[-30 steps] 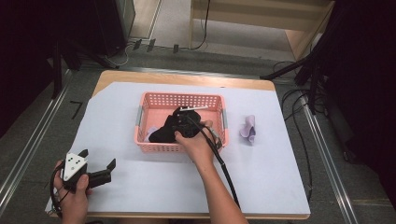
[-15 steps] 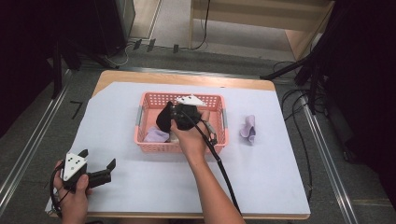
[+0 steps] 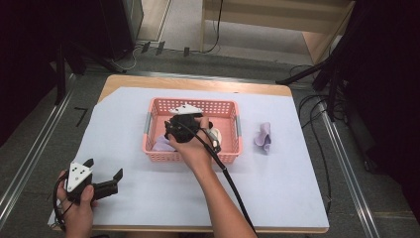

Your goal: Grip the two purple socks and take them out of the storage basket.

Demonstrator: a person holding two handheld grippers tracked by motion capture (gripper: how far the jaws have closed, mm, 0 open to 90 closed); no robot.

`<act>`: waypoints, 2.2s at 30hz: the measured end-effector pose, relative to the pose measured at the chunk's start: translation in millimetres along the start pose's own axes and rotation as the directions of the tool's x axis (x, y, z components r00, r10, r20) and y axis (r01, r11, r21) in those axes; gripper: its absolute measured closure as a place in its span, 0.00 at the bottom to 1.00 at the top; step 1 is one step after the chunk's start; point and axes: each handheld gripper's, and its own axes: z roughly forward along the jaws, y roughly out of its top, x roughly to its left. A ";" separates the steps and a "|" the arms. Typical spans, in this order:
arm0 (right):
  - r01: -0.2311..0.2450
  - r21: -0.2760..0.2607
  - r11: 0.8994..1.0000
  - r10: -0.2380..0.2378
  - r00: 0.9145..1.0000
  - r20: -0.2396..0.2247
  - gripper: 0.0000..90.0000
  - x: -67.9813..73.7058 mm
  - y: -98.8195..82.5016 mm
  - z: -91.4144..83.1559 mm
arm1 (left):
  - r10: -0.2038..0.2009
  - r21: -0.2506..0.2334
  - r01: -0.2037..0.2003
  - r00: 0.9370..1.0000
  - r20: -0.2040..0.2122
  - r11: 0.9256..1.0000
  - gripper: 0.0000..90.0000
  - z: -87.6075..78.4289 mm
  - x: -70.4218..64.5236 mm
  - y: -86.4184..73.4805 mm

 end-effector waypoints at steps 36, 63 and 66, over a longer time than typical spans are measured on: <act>-0.012 0.471 0.882 0.056 0.995 -0.081 0.71 -0.1 -11.4 45.3 | -0.005 0.001 0.005 1.000 0.001 1.000 0.00 -0.1 0.3 0.0; -0.104 0.055 0.993 0.114 0.966 -0.232 0.93 -9.2 -1.7 3.2 | -0.002 -0.002 0.002 1.000 -0.001 1.000 0.00 0.1 -0.3 0.0; -0.114 -0.035 0.993 0.104 0.972 -0.210 0.93 -12.3 -0.6 -3.1 | -0.003 -0.002 0.003 1.000 0.000 1.000 0.00 0.2 -0.3 0.0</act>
